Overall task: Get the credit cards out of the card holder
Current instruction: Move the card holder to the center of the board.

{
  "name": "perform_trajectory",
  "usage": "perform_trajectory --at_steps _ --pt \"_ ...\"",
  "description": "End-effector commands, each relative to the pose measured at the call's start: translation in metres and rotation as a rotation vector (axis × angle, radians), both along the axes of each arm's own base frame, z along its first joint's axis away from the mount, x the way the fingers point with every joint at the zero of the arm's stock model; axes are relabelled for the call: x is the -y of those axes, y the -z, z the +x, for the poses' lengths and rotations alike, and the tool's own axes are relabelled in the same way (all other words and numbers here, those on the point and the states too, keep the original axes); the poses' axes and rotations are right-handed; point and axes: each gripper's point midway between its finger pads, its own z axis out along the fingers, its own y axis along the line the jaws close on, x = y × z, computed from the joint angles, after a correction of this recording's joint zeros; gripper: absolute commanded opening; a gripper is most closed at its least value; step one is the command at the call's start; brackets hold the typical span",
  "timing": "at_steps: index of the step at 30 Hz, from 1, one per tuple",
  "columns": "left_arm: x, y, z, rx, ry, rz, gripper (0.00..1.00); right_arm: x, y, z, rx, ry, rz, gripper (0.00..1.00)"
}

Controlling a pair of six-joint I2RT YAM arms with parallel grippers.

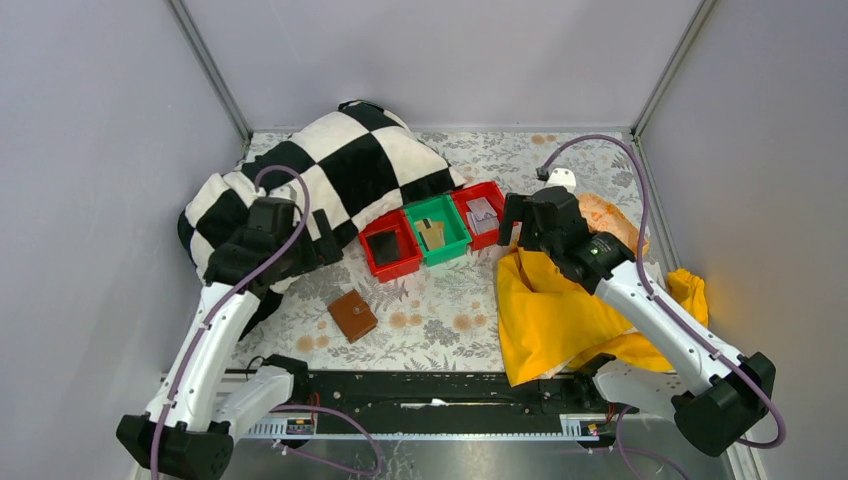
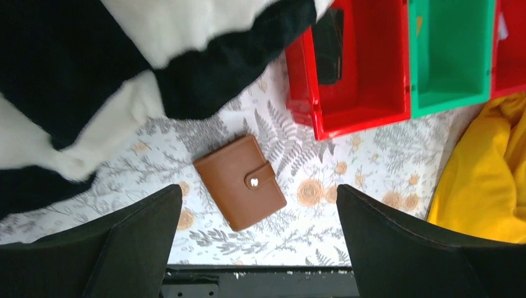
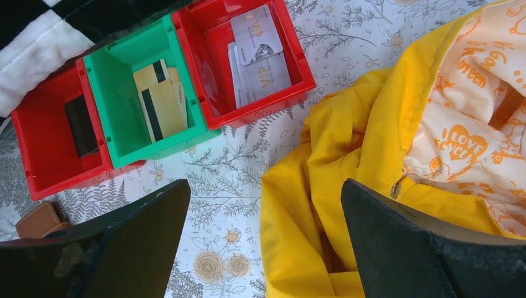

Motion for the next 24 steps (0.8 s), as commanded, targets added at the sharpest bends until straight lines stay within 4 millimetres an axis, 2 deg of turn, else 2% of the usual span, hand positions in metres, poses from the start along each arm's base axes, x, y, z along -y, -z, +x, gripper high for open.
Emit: perform_trajectory --at_steps 1,7,14,18,24 --pt "0.013 0.025 -0.01 -0.062 -0.083 -0.026 0.99 -0.006 -0.01 -0.002 0.029 -0.006 0.059 1.0" --pt "0.032 0.072 -0.032 -0.146 -0.146 -0.009 0.99 -0.007 -0.008 -0.007 0.028 -0.013 0.083 1.0" --pt "0.063 0.115 -0.037 -0.254 -0.186 -0.09 0.99 -0.006 -0.007 -0.007 0.012 0.012 0.092 1.0" --pt "0.056 0.143 -0.042 -0.277 -0.276 -0.099 0.99 -0.014 -0.011 -0.007 0.011 -0.015 0.127 1.0" --pt "0.051 0.166 -0.042 -0.306 -0.359 -0.086 0.99 -0.016 -0.008 -0.01 0.001 -0.023 0.142 1.0"
